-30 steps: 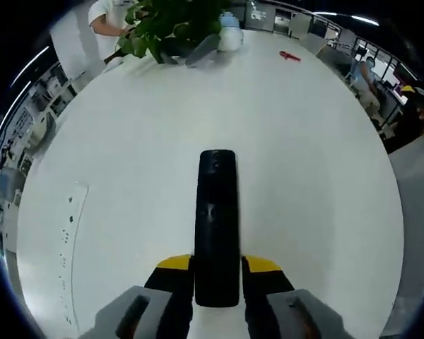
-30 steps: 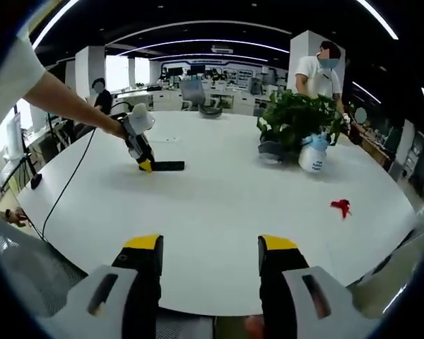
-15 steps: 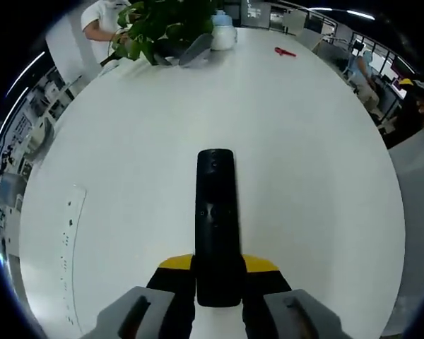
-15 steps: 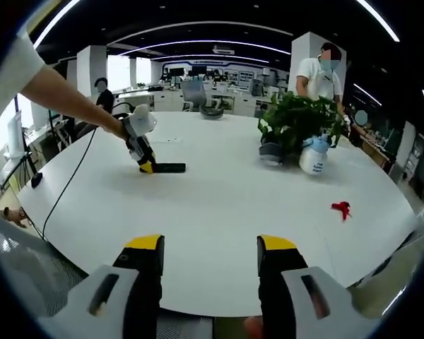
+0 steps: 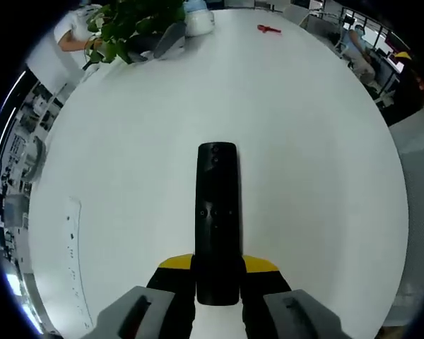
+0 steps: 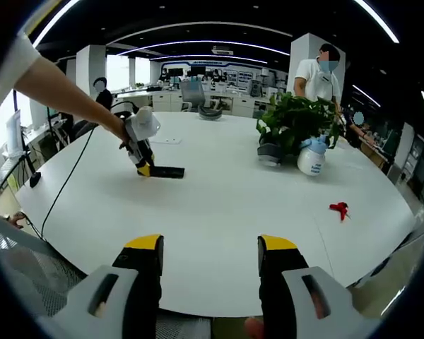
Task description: Press the specified remote control buttons in sequence, fully releasing each button before pressing the next.
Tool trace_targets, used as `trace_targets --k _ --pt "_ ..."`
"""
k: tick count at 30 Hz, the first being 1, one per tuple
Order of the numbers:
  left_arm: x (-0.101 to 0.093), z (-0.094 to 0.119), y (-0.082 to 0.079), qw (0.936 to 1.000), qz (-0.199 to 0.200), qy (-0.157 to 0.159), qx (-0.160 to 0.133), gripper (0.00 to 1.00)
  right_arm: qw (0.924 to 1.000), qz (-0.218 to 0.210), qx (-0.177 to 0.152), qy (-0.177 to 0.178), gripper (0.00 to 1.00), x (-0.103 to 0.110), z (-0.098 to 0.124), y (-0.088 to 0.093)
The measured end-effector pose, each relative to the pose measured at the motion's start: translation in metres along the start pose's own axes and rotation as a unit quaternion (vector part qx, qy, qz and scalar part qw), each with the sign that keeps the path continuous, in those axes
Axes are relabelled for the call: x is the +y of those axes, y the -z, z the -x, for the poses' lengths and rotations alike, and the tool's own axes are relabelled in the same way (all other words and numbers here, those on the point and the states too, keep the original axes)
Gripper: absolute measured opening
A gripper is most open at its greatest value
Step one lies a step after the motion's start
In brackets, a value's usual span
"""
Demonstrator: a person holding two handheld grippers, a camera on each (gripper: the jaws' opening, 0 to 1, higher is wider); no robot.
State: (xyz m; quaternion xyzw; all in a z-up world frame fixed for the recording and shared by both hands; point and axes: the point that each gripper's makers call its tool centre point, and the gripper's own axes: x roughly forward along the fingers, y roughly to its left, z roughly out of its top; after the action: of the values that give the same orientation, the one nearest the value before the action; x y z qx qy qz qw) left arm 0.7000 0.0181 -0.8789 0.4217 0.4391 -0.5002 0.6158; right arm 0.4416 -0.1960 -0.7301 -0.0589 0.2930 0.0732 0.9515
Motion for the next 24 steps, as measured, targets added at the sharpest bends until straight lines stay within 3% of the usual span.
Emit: trace_targets --k 6,24 --pt "-0.013 0.001 0.001 0.9999 -0.013 0.0 0.003 0.23 1.0 0.0 -0.003 -0.003 0.55 0.001 0.0 -0.001" --pt "-0.039 0.003 0.004 1.0 0.001 0.009 0.001 0.23 0.9999 -0.001 -0.013 -0.006 0.55 0.001 0.002 -0.005"
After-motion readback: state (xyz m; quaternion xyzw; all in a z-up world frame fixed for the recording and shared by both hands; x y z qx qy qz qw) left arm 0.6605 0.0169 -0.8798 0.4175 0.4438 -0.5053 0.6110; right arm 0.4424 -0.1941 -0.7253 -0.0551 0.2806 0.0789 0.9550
